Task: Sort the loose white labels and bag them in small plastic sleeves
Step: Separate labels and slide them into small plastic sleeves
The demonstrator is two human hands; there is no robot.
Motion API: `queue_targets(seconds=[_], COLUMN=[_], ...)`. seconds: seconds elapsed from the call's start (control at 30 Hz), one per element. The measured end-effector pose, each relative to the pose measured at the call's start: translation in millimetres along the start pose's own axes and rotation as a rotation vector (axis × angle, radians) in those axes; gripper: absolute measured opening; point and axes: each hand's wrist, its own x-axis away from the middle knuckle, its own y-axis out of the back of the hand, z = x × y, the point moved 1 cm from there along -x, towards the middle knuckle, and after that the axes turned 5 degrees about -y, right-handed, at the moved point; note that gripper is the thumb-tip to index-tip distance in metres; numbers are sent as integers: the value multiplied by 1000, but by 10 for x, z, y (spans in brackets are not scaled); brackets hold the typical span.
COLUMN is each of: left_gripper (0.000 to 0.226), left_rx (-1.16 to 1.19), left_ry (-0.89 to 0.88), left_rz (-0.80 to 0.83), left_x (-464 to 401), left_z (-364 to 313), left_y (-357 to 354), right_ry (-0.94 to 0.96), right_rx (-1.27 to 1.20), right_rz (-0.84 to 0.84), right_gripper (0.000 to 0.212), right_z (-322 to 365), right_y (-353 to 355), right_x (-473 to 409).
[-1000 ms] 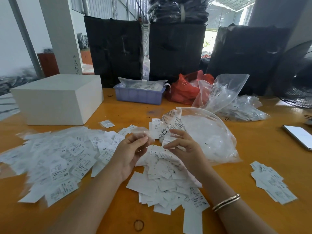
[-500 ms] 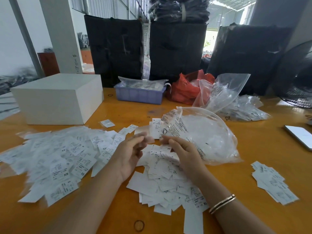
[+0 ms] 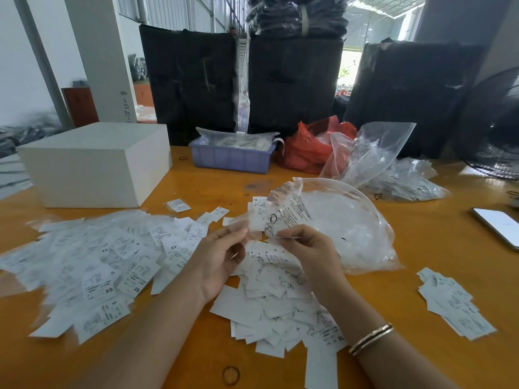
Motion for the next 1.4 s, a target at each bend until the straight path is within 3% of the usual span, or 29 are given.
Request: queue_targets(seconds=[0.13, 0.4, 0.73, 1.1, 1.4], left_gripper=[15, 38, 38, 29, 18], left_rx=[28, 53, 17, -216, -386], left_ry=[0, -19, -25, -104, -181], left_rz=[-22, 4, -17, -7, 19], left_x=[10, 16, 3, 29, 31], left_z=[-7, -13, 22, 65, 65], left_y=[4, 3, -18, -43, -27], right_ry=[-28, -138, -149, -104, -128], right_rx=[-42, -103, -78, 188, 20], right_rz=[30, 80, 93, 152, 63], right_gripper=[9, 10, 12, 7, 4], right_z=[2, 1, 10, -18, -12], right_y=[0, -83, -119, -132, -84], right_x=[0, 49, 60, 69, 36])
